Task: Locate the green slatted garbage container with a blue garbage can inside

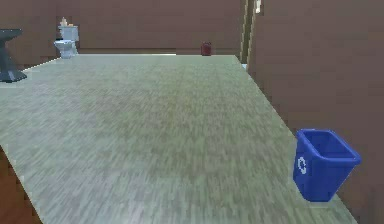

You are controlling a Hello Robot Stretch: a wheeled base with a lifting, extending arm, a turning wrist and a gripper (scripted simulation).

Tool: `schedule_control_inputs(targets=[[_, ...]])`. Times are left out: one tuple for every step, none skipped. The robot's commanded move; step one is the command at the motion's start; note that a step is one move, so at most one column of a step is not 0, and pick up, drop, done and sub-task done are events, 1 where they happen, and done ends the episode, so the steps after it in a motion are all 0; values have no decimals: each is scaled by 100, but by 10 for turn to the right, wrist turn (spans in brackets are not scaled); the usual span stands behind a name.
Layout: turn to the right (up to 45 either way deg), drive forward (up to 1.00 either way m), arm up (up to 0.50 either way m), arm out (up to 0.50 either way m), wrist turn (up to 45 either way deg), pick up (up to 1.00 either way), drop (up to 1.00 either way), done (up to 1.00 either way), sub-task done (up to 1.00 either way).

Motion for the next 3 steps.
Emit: schedule_control_inputs(targets=[[30,0,0,0,0,0,0,0,0],[450,0,0,0,0,0,0,0,0],[420,0,0,0,0,0,0,0,0]])
